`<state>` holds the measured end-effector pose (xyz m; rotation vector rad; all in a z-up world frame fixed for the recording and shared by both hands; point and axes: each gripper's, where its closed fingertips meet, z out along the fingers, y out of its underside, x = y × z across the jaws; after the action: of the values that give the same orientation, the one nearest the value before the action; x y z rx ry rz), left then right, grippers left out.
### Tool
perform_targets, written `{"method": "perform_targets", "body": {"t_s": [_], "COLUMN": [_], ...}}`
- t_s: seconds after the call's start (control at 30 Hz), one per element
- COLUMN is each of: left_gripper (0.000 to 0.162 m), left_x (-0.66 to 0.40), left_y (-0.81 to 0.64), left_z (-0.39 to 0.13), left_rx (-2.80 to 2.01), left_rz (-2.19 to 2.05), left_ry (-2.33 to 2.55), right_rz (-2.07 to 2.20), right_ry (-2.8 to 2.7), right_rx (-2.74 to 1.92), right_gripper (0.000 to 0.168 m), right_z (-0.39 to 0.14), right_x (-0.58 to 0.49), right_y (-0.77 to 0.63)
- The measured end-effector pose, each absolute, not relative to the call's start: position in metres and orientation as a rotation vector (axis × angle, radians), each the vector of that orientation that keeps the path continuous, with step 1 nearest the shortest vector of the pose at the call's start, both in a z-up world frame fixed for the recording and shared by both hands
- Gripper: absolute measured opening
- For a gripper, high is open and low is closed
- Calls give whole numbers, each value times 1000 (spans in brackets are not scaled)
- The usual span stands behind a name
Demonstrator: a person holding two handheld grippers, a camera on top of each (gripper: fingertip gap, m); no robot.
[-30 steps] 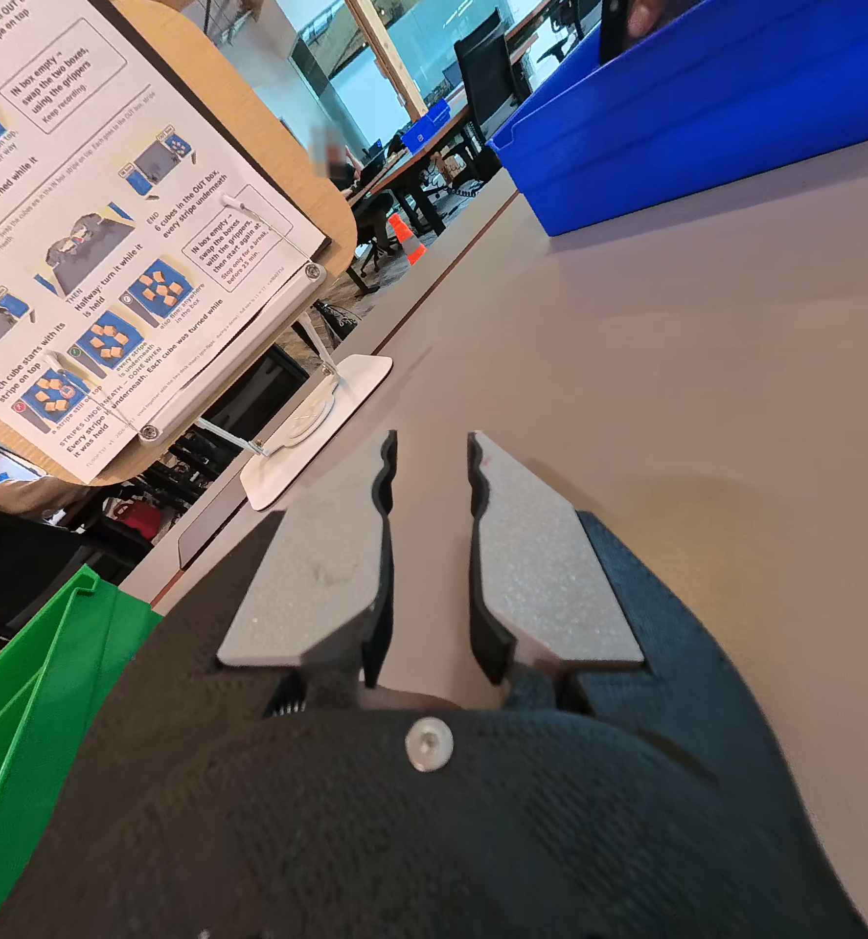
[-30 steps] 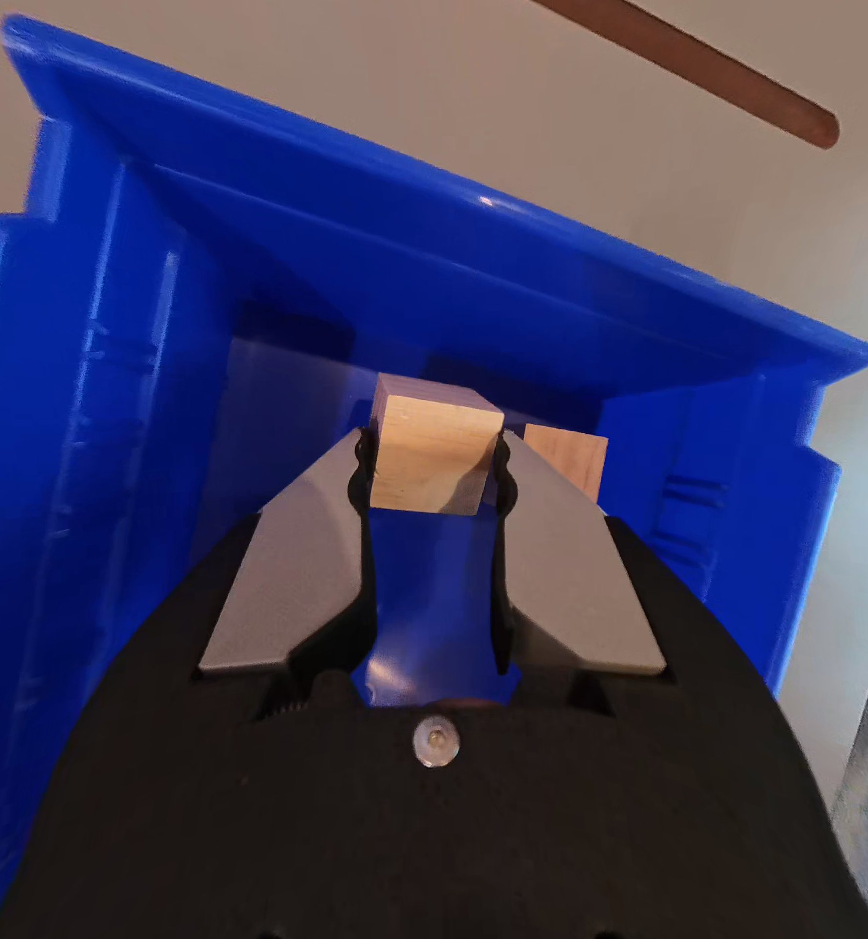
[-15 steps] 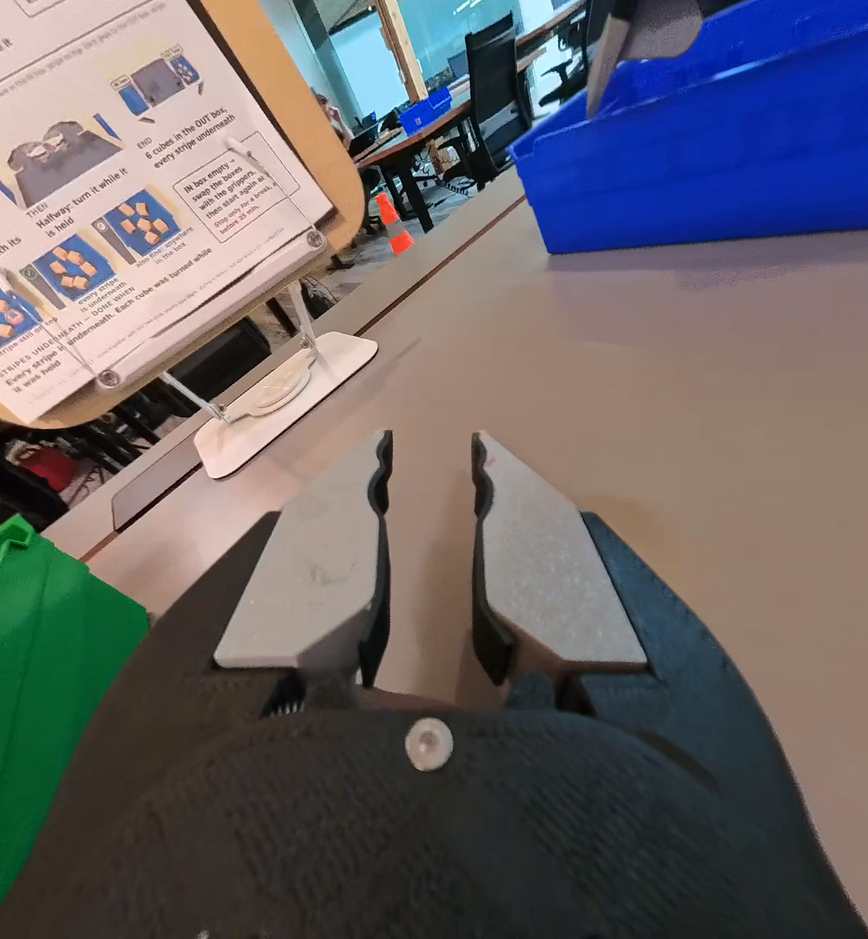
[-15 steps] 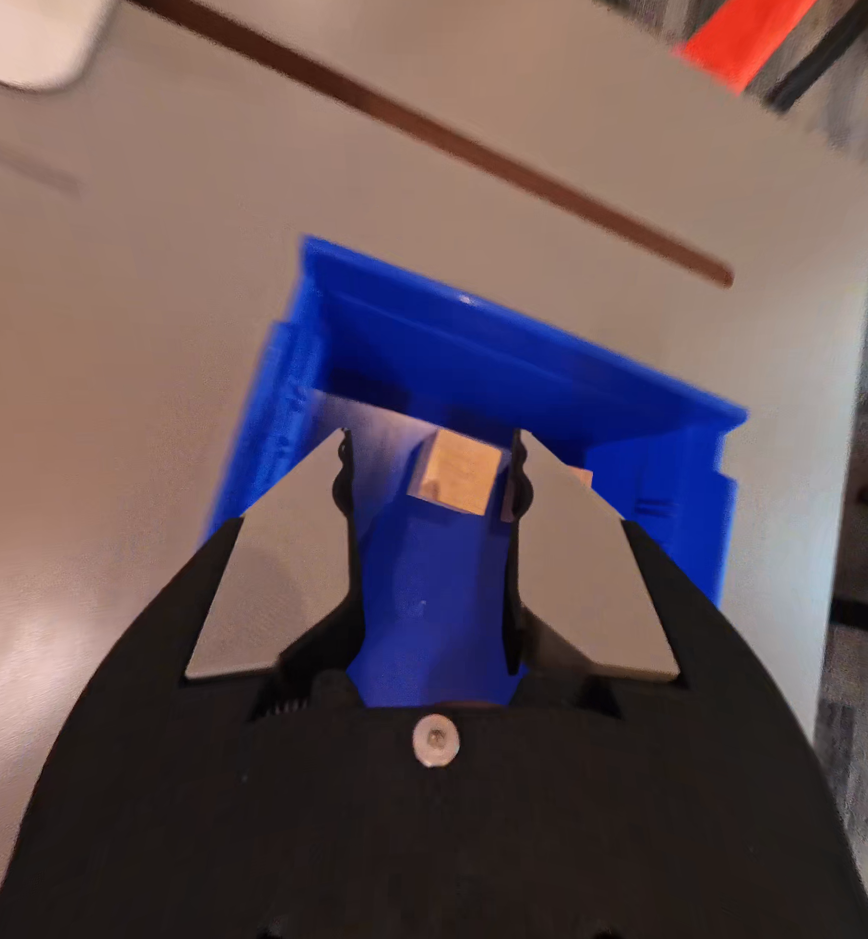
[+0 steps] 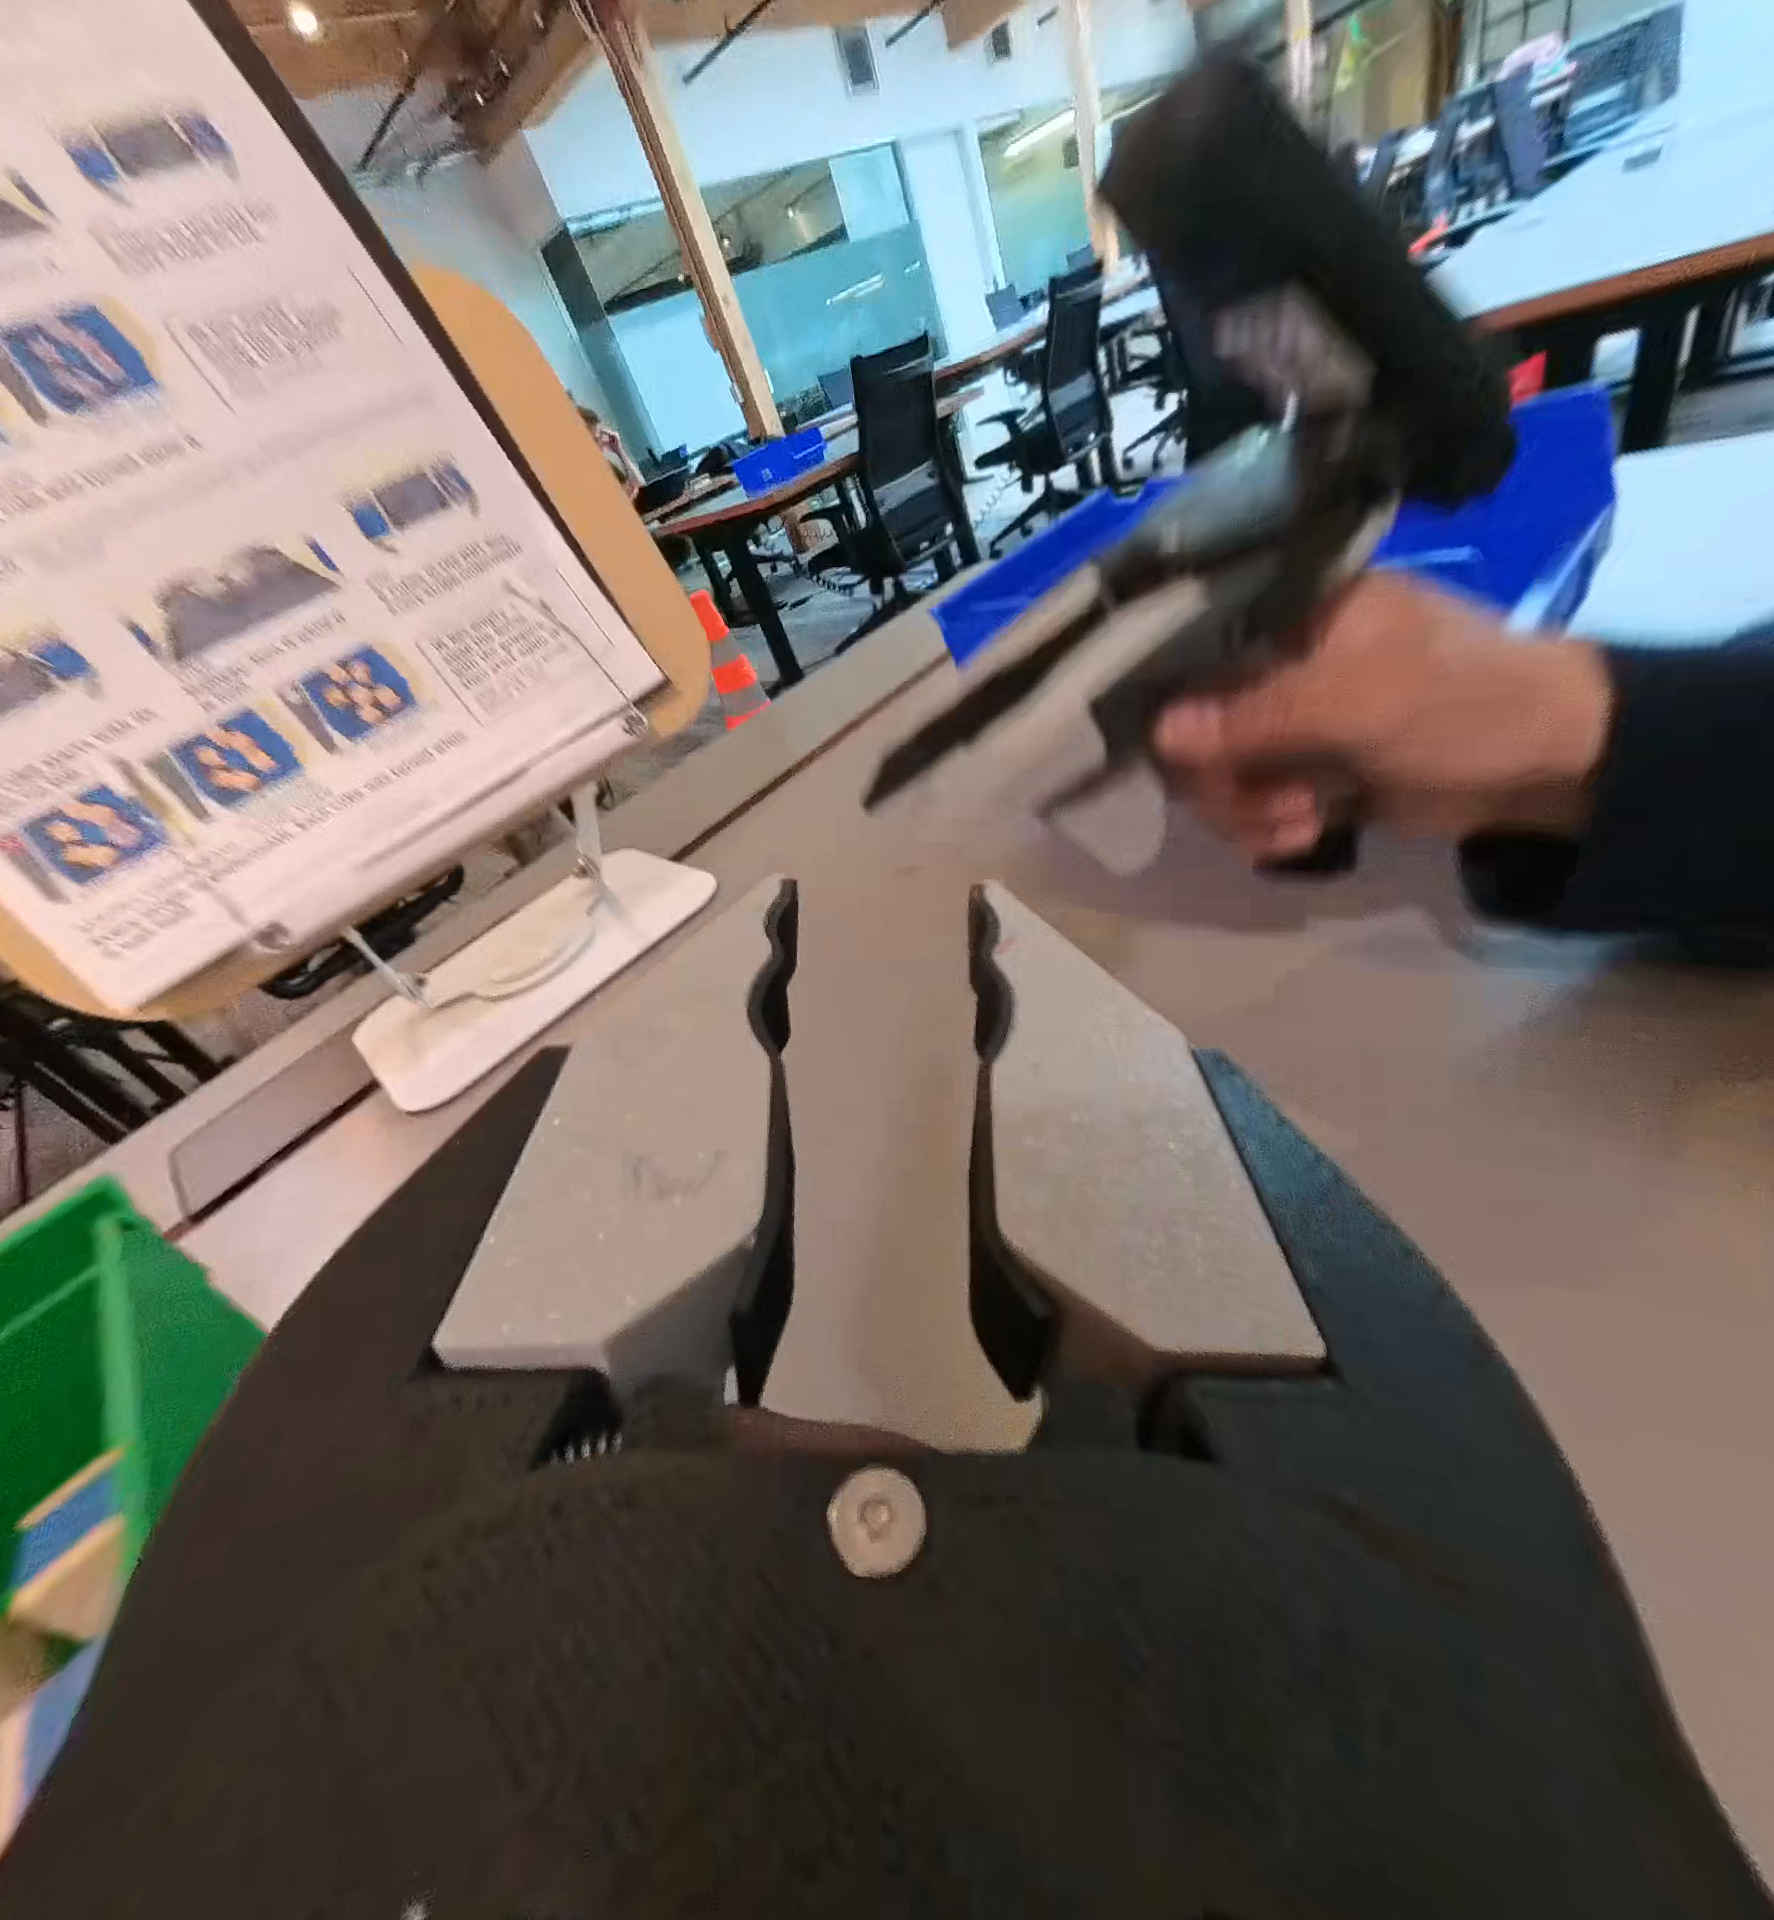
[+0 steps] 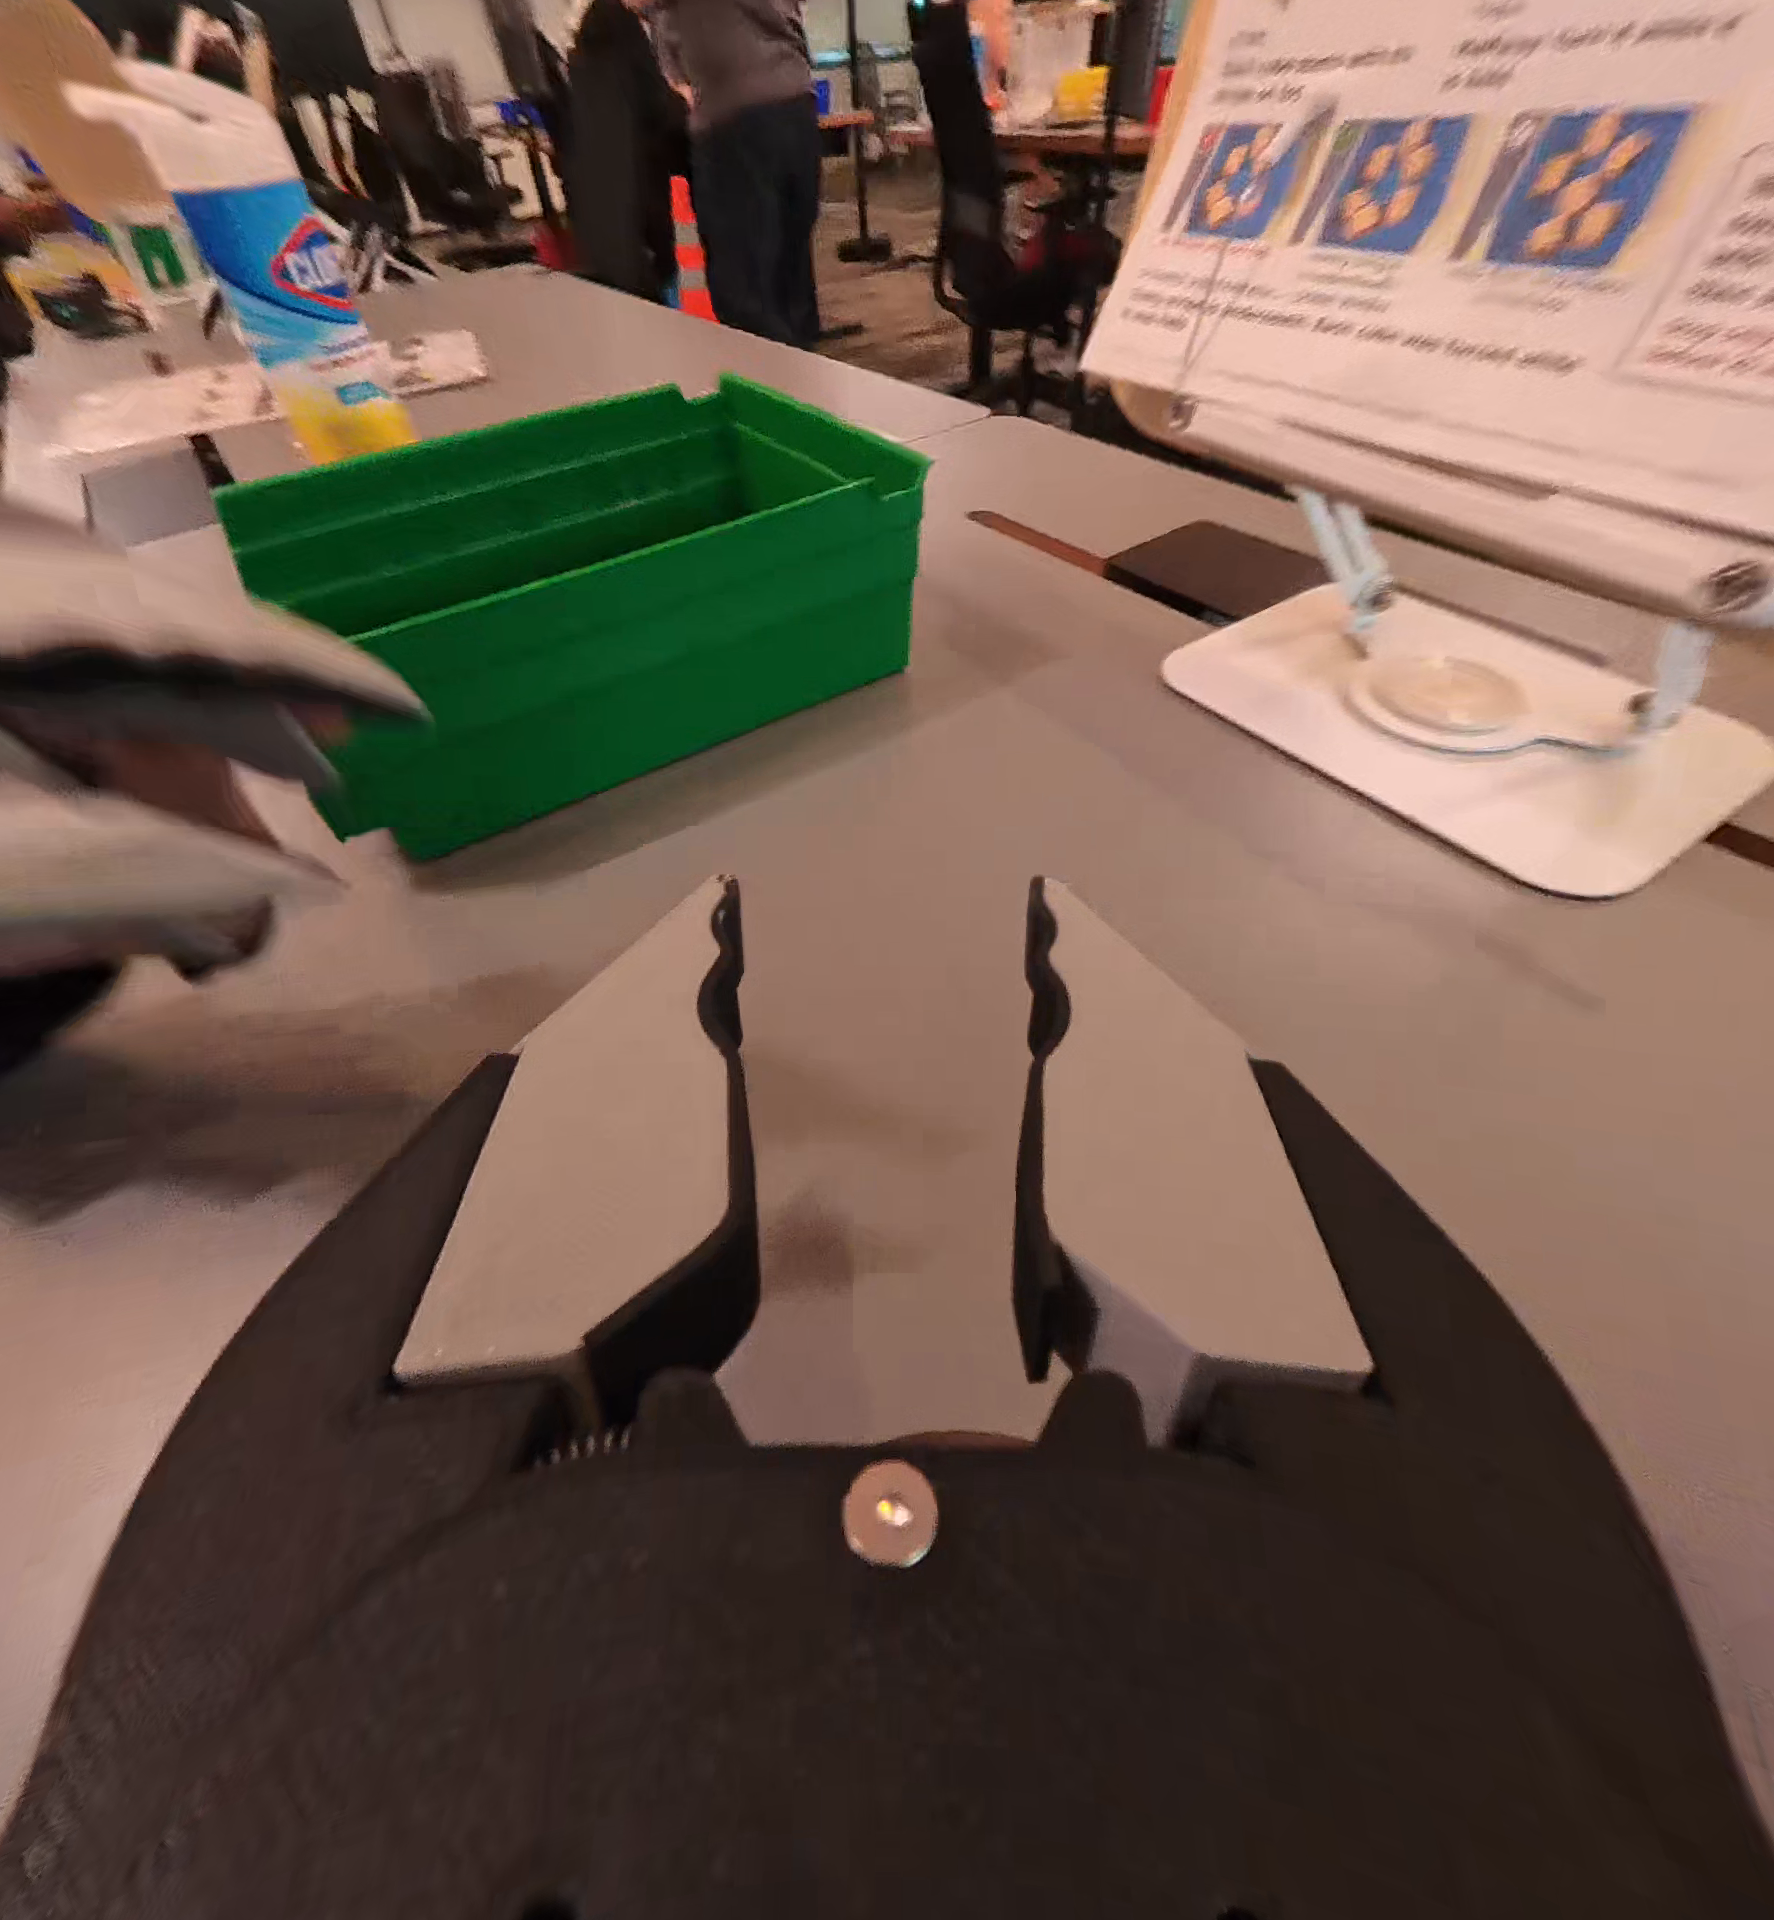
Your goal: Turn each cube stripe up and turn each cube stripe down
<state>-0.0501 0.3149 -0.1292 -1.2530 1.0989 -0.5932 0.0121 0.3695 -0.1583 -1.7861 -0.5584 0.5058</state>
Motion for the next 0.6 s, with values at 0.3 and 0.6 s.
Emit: {"method": "perform_targets", "body": {"t_s": [0.3, 0.6], "left_gripper": [59, 58], "left_x": [-215, -282], "left_y": [476, 543], "left_z": [-110, -225], "left_rx": [-1854, -2322], "left_rz": [-196, -49], "left_ry": [797, 581], "right_rz": [537, 524], "right_ry": [-552, -543], "right_rx": [-1911, -1891], "right_gripper": [52, 52], "right_z": [-200, -193], "right_x": [18, 20], "right_y": [372, 367]}}
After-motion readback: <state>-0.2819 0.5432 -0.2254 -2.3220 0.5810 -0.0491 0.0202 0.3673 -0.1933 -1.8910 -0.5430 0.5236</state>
